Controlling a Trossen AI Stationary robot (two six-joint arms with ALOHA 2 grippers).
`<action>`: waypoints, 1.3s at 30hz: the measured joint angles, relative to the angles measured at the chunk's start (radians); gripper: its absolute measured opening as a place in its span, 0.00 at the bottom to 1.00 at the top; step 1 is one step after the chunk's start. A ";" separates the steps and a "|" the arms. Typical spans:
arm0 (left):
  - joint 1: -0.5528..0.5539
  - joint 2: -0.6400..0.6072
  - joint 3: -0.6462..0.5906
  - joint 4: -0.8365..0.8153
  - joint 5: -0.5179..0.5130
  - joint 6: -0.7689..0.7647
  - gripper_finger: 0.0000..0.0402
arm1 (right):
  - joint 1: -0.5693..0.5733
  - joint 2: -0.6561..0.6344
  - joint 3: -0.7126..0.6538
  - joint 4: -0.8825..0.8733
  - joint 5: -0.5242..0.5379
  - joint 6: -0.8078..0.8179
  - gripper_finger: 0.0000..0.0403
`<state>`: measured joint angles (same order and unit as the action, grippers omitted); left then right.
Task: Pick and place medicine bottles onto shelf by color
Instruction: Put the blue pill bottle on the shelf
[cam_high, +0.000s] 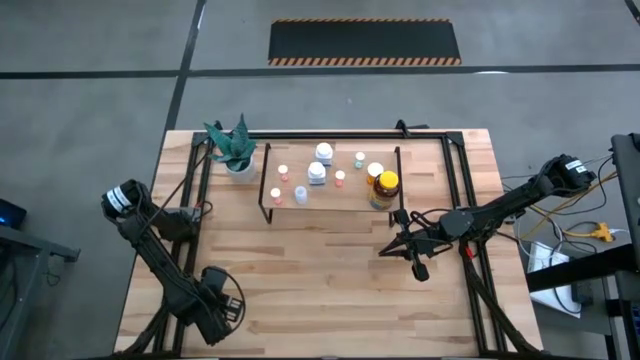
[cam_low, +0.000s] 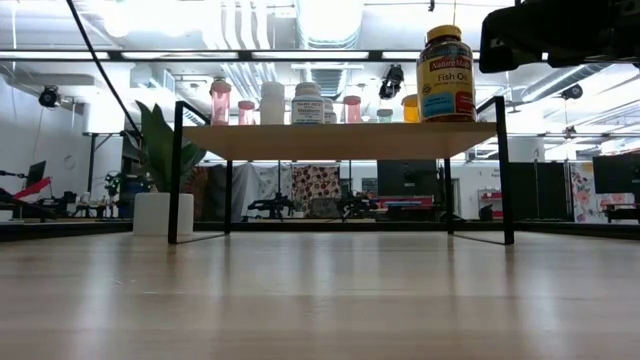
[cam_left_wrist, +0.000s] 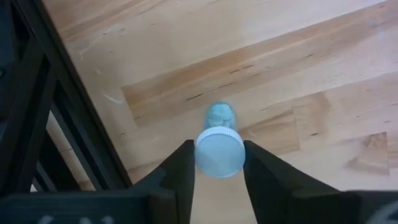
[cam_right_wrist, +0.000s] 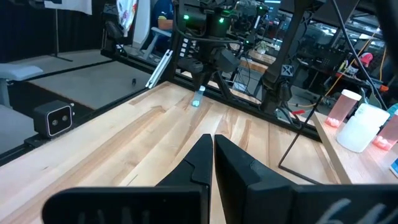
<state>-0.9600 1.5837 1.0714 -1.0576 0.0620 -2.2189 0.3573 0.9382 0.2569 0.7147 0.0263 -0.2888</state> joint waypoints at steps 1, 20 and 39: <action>0.000 0.000 0.000 0.000 0.000 0.000 0.23 | 0.000 0.000 0.000 0.000 0.000 0.000 0.02; 0.384 0.041 0.428 0.295 -0.029 1.018 0.23 | 0.000 0.000 0.000 0.000 0.000 -0.003 0.02; 1.169 0.043 1.076 -0.399 -0.272 2.103 0.23 | -0.001 0.000 0.000 0.000 0.000 -0.044 0.02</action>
<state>0.2088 1.6272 2.1471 -1.4565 -0.2100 -0.1159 0.3561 0.9382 0.2573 0.7151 0.0265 -0.3332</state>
